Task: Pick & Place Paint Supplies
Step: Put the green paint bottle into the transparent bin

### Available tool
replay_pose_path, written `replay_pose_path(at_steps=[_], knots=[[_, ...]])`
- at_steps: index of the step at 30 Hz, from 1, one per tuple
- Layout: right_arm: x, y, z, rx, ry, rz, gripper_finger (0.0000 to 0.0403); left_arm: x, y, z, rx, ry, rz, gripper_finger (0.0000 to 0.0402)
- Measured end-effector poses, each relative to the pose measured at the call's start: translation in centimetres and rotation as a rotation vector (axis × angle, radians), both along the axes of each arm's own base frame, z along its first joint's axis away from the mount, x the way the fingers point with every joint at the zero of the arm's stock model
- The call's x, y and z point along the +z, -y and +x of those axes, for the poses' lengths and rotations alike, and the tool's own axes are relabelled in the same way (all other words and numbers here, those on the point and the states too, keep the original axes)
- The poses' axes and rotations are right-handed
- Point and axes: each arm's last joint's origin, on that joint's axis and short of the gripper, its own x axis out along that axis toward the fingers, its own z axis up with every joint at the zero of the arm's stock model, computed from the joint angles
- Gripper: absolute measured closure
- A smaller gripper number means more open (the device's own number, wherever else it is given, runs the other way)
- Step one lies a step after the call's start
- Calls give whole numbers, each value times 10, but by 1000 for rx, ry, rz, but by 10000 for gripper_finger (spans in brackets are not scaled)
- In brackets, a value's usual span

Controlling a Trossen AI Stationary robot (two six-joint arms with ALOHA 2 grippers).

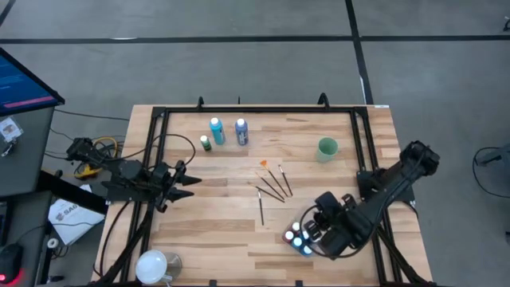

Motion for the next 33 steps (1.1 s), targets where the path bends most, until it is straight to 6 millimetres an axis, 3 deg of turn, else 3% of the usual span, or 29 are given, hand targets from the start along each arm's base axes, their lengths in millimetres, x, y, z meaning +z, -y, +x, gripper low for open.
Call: replay_pose_path(at_steps=[14,33], knots=[[-39,-17,-26,97,57,-96,297,1,0,0,4,7,-4,270],[-78,-26,-43,174,152,-65,297,1,0,0,3,10,-8,270]])
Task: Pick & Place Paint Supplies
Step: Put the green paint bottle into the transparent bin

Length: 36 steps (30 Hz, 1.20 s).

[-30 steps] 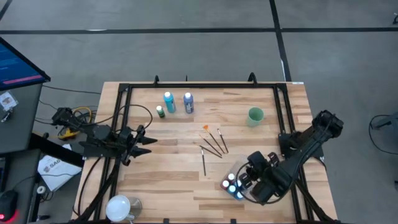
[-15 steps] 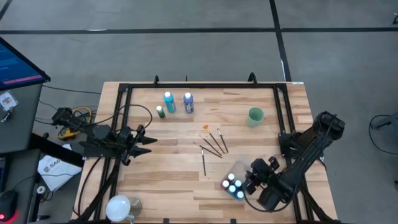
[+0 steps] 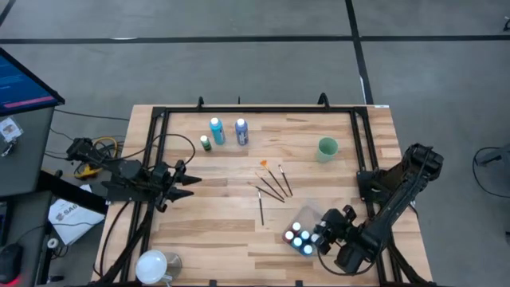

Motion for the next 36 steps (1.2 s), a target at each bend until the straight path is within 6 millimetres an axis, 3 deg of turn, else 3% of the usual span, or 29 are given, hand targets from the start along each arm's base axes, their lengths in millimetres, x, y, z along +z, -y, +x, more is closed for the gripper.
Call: replay_pose_path(at_steps=[28,36], knots=[[-10,-6,2,144,7,-1,279,0,0,0,2,1,1,270],[-10,-5,7,135,8,30,241,0,0,0,1,3,1,270]])
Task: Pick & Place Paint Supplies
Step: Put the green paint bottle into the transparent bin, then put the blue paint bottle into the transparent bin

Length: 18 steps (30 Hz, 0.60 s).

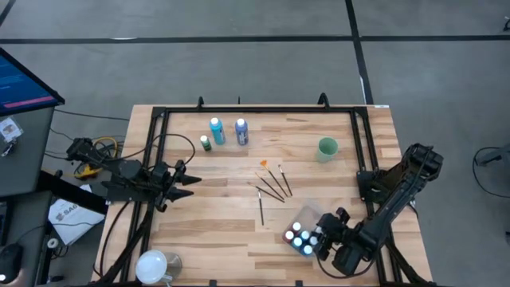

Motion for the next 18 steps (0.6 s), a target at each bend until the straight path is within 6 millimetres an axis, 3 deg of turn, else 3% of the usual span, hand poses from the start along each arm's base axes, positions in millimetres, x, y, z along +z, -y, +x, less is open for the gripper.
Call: replay_pose_path(at_steps=[9,18], knots=[[-1,-2,0,4,-36,56,166,0,0,0,-1,2,-2,270],[6,-1,-1,-2,-22,91,163,0,0,0,-3,4,-3,270]])
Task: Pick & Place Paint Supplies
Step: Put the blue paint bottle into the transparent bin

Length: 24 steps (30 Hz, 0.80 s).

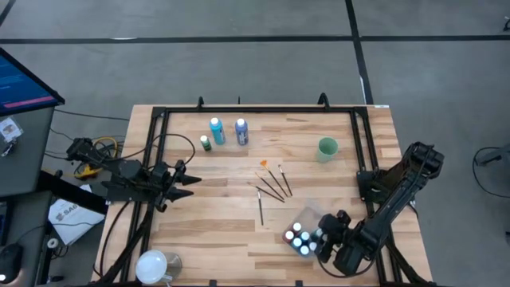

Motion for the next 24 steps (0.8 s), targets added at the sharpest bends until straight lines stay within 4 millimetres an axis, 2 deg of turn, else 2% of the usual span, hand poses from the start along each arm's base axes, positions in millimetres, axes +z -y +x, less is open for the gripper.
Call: replay_pose_path(at_steps=[13,19,24], knots=[[24,16,1,3,31,24,165,0,0,0,-1,0,0,270],[45,37,10,41,66,8,164,0,0,0,-1,0,0,270],[66,63,21,46,117,-5,164,0,0,0,-1,0,0,270]])
